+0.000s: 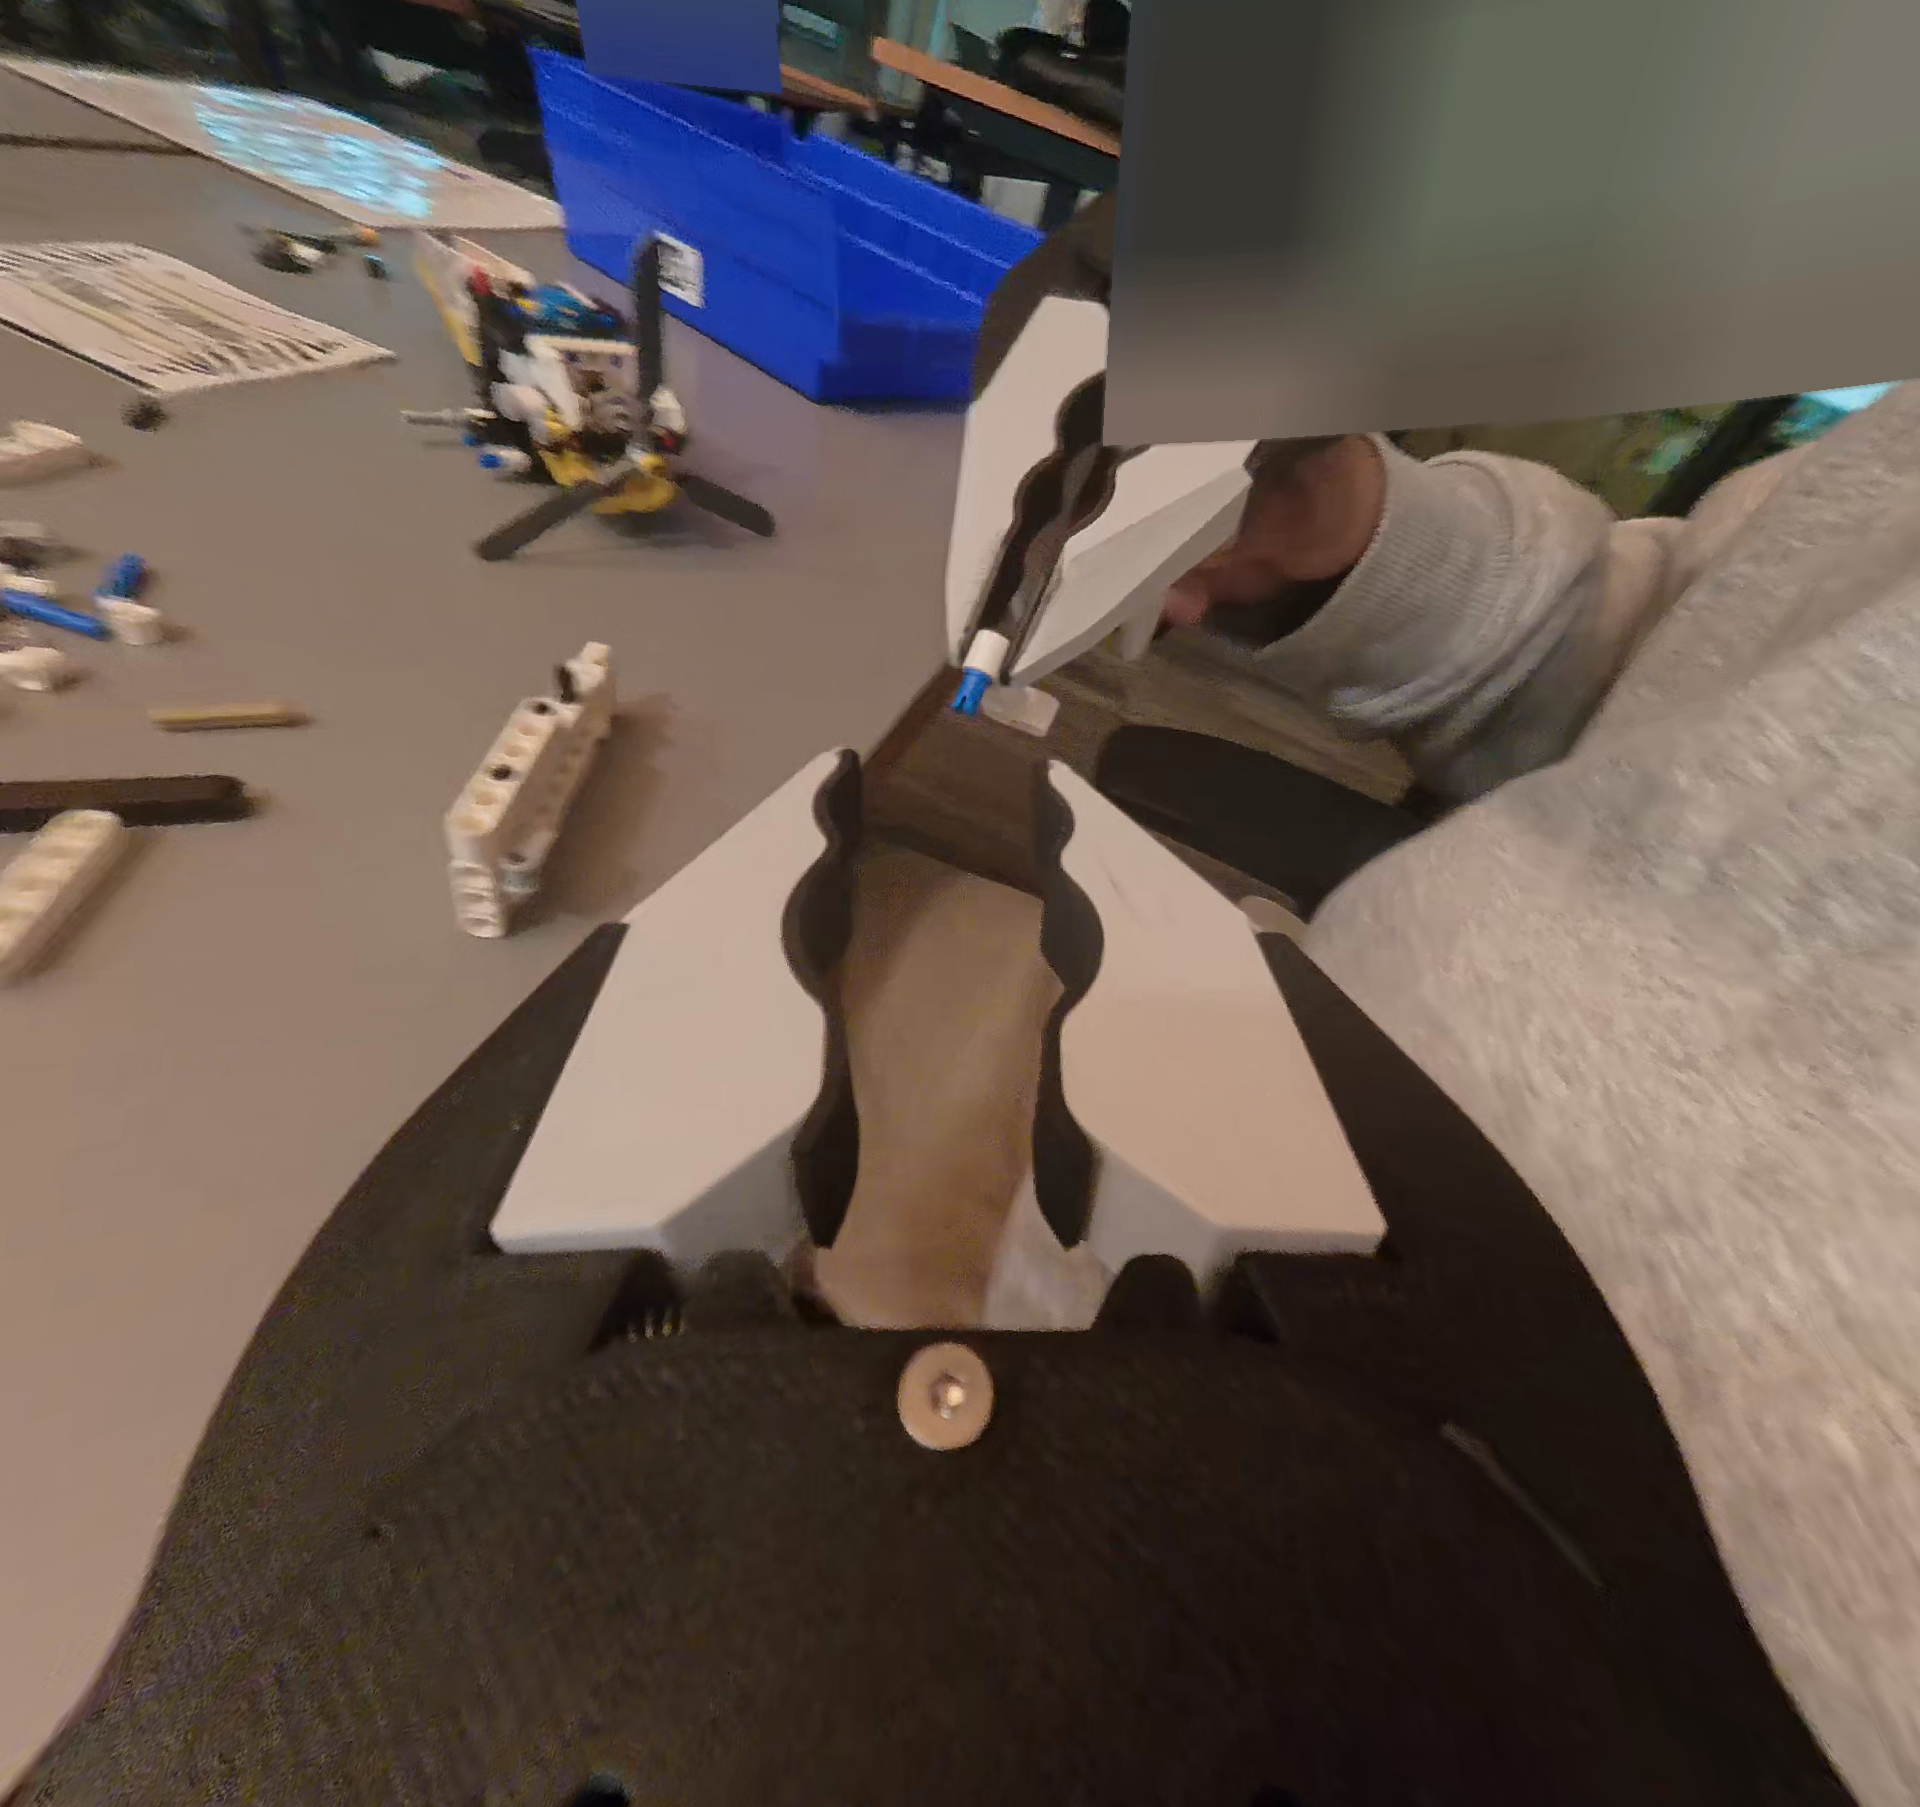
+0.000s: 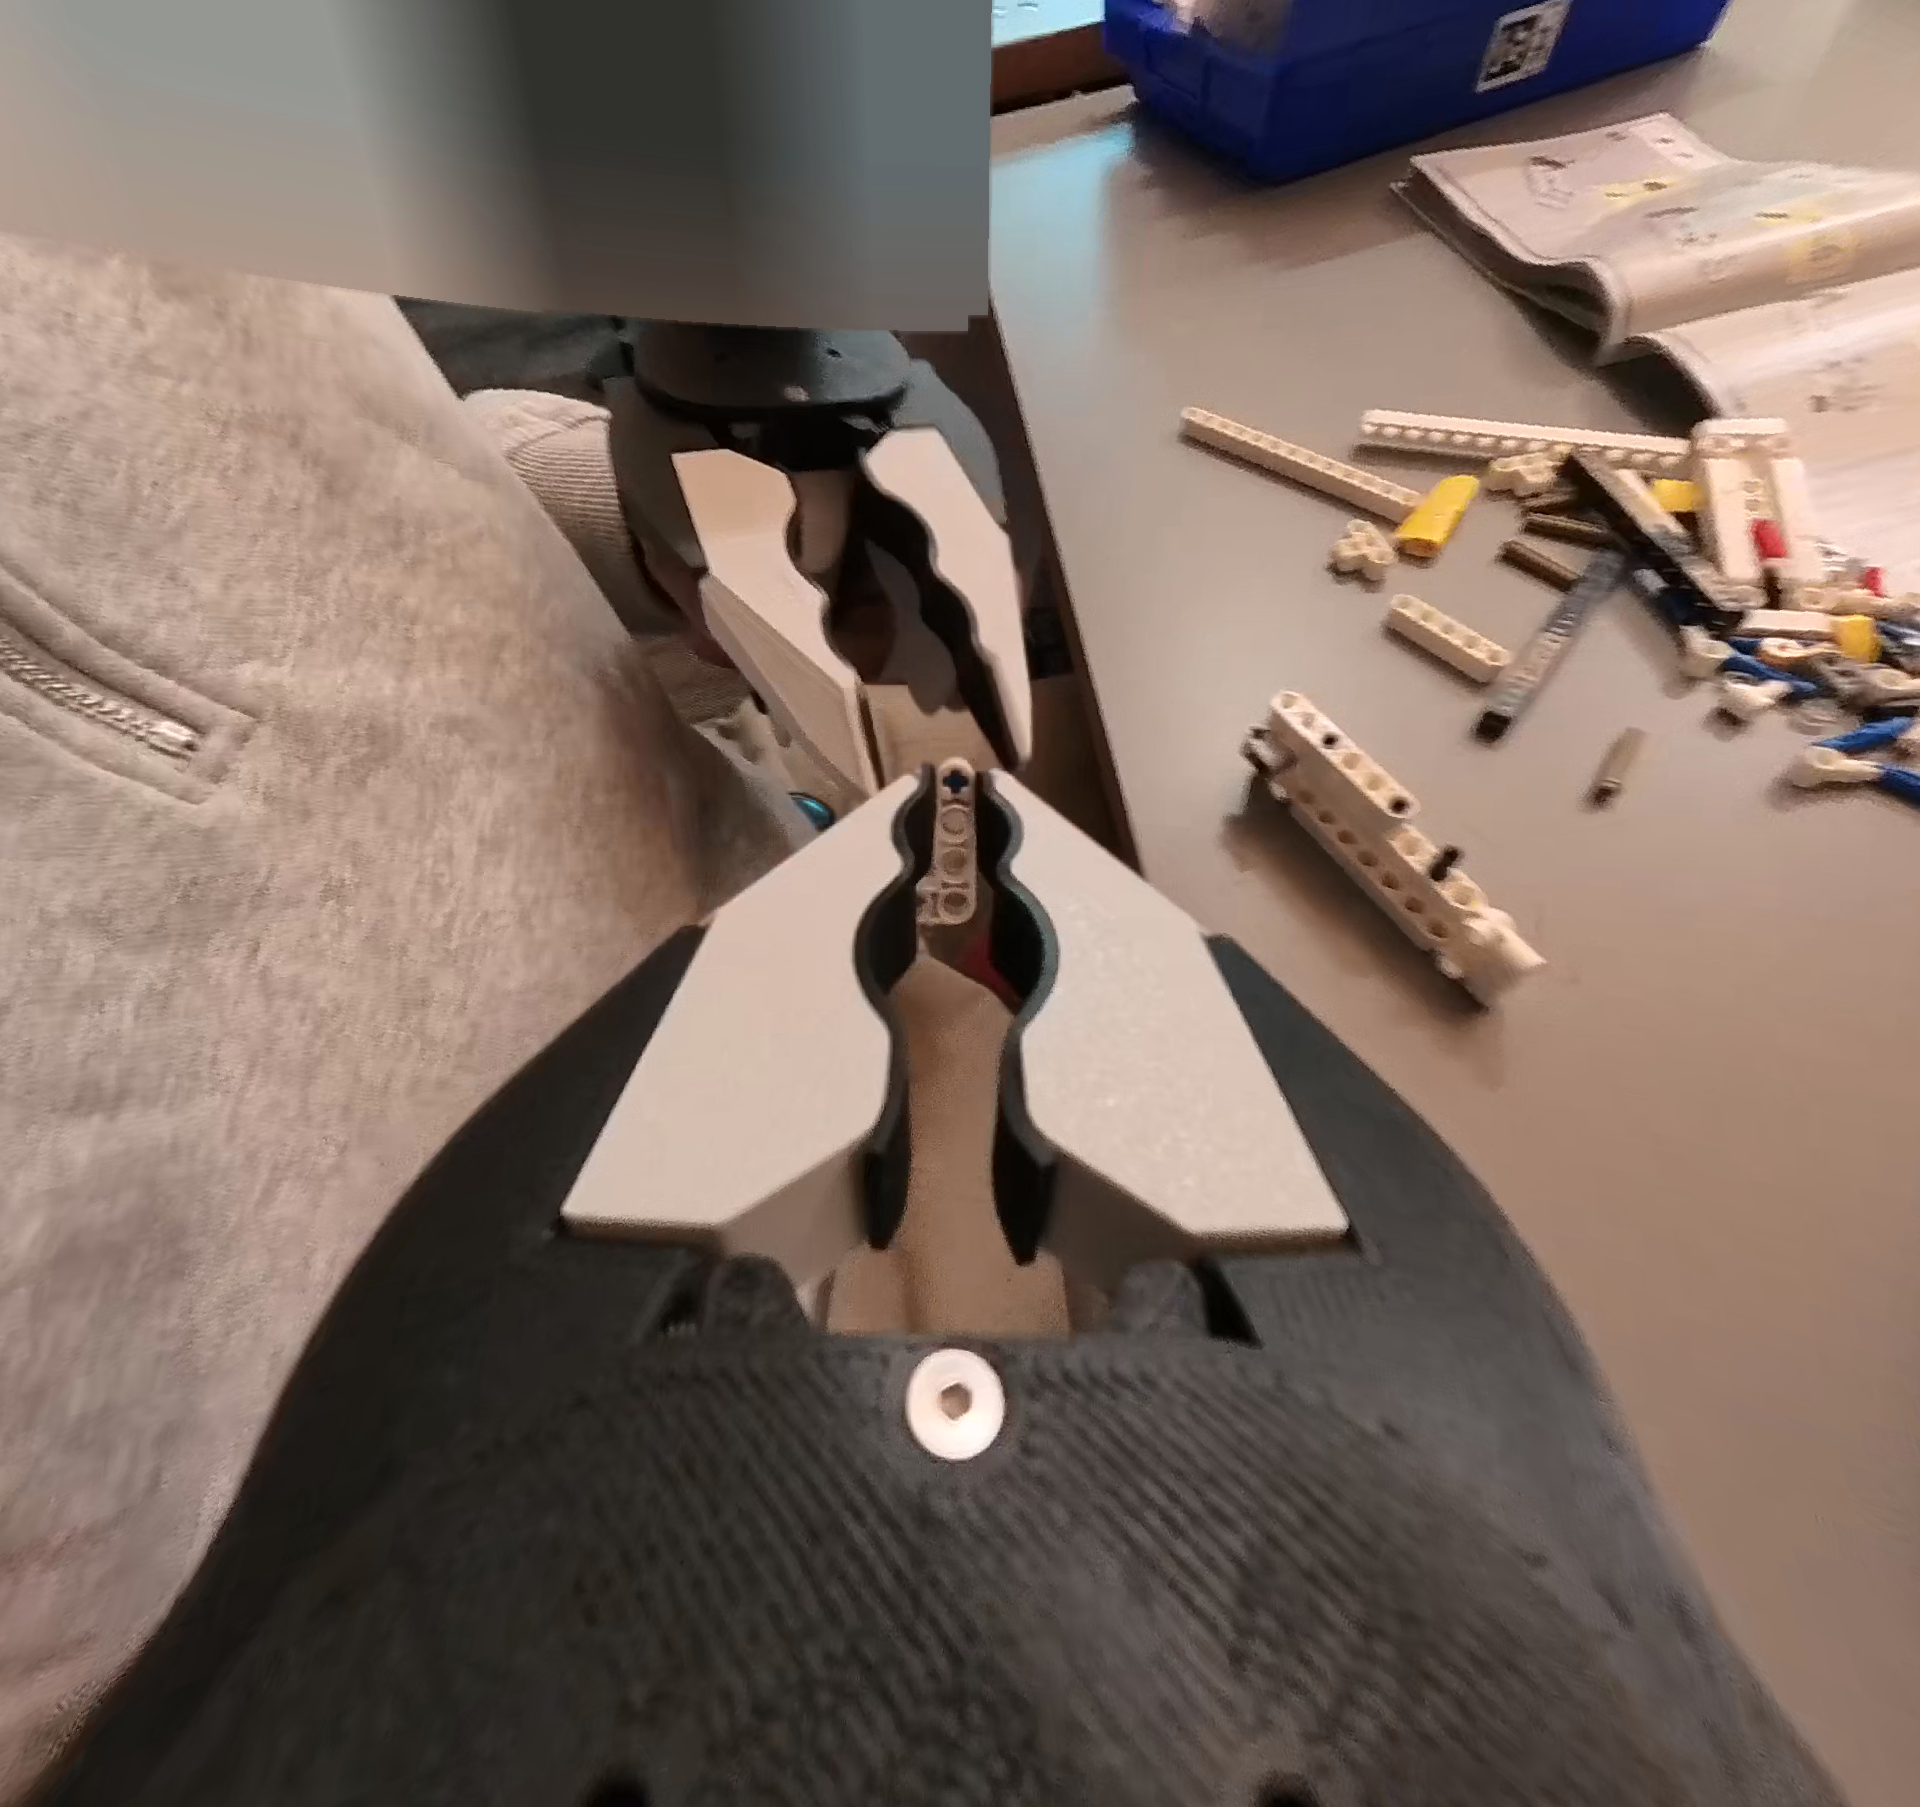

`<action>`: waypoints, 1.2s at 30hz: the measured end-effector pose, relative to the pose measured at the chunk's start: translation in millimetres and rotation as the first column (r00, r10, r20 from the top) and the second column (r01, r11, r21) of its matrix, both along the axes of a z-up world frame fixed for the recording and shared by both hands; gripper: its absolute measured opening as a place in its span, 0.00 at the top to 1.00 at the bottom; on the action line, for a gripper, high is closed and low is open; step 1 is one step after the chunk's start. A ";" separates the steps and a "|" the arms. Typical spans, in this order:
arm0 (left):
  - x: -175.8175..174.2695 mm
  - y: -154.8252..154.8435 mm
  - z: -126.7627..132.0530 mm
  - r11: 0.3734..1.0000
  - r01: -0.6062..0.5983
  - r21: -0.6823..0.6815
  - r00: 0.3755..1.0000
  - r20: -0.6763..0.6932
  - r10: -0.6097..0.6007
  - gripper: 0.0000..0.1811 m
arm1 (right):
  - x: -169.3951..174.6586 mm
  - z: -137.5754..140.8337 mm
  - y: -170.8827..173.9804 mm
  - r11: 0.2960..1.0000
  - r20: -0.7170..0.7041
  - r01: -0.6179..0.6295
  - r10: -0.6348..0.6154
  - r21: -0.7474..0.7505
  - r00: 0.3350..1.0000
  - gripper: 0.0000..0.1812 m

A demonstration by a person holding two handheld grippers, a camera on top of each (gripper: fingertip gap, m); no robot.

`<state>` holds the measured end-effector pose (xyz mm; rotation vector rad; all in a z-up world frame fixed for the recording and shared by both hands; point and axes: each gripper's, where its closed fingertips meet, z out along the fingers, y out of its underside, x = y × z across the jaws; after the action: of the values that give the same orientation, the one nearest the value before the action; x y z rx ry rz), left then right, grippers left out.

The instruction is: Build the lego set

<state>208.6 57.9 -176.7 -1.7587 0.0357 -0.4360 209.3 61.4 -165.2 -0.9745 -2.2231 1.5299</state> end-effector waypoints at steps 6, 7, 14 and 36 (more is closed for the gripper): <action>-58.6 17.5 2.8 0.978 -0.206 -0.037 0.953 -0.234 0.192 0.73 | -27.6 0.8 41.0 0.970 0.001 0.077 -0.079 0.230 0.997 0.97; -66.5 21.3 0.6 0.974 -0.220 -0.052 0.945 -0.258 0.200 0.72 | -33.6 -0.4 46.6 0.958 0.004 0.077 -0.082 0.276 0.997 0.97; -82.3 40.2 -39.1 0.951 -0.185 -0.246 0.940 -0.326 0.099 0.69 | -66.5 -24.8 74.1 0.810 0.106 -0.043 -0.024 0.584 0.994 0.97; -63.0 65.9 -61.7 0.901 0.001 -0.434 0.982 -0.168 -0.082 0.82 | -74.5 -51.2 72.8 0.663 0.362 -0.394 0.193 0.637 0.912 0.97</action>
<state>145.5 123.7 -238.4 -2.2388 0.1148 -0.3274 134.8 134.2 -216.4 -0.5981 -2.9168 0.4977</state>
